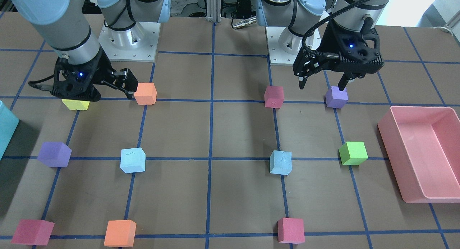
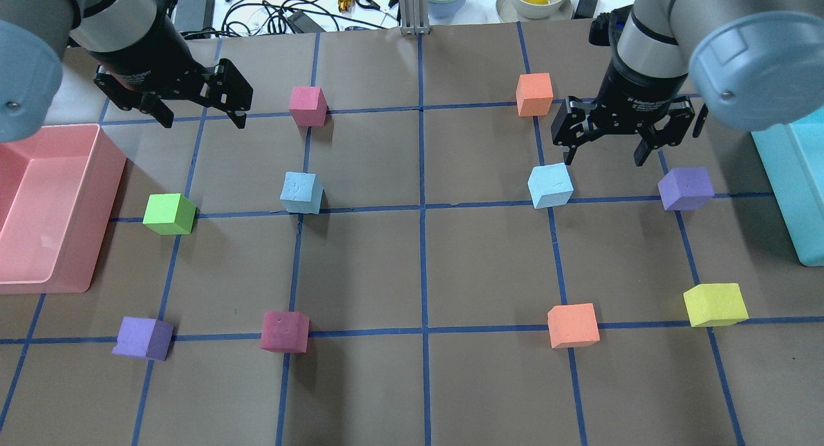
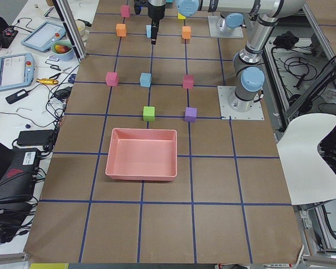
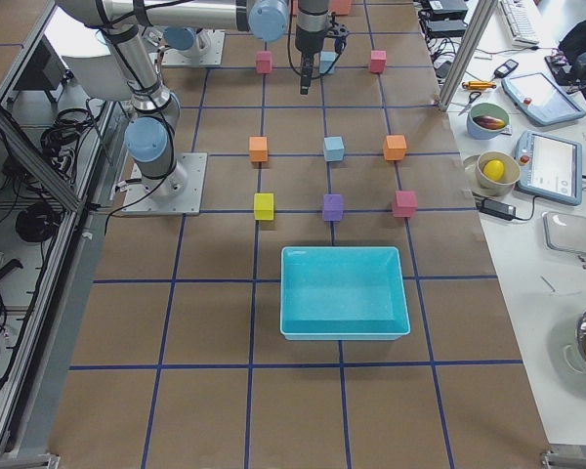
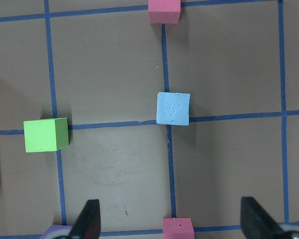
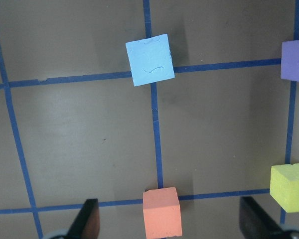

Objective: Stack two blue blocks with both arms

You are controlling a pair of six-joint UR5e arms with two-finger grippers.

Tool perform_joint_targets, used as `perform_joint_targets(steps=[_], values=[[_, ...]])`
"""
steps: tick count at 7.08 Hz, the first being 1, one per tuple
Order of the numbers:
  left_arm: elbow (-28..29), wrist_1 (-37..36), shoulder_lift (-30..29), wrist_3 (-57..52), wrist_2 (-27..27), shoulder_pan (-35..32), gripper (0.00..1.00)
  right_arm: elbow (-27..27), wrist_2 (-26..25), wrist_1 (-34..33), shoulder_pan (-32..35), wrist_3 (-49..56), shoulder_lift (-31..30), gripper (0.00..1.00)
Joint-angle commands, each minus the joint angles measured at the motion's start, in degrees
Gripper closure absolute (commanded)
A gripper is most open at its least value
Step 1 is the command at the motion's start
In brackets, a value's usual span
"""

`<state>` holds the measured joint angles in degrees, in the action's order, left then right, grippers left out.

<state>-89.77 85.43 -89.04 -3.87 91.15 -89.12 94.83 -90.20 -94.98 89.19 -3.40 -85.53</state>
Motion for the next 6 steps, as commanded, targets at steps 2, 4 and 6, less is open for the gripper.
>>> perform_joint_targets(steps=[2,4,6], values=[[-0.1,0.0,0.0,0.0,0.0,0.0,0.0,0.2,0.1,-14.9,0.2,3.5,10.7,0.0],[-0.1,0.0,0.0,0.0,0.0,0.0,0.0,1.5,0.0,-19.6,0.2,11.0,14.6,0.0],[-0.1,-0.1,0.0,0.0,0.0,0.0,0.0,5.2,0.4,-25.3,0.2,11.2,17.8,0.0]])
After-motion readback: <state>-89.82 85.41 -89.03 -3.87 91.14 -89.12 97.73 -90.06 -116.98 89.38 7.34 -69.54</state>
